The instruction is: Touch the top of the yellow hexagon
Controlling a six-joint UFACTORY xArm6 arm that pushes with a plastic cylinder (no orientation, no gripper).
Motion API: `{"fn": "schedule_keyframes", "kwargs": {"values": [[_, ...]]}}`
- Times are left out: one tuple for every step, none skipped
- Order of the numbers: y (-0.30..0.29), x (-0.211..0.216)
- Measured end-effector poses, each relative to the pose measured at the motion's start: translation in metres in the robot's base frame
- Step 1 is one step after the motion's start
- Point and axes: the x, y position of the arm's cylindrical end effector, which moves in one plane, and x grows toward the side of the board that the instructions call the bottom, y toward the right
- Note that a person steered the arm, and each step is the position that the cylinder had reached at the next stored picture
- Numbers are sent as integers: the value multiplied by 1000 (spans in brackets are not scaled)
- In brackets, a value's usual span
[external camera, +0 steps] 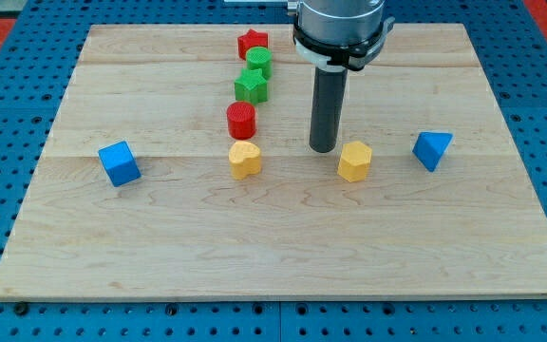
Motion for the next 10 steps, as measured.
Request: {"fn": "schedule_keyframes", "kwargs": {"values": [[2,-12],[26,-31],[50,-33],[51,-24],[52,-21],[57,-2],[59,19],[78,20],[90,38],[62,50]]}}
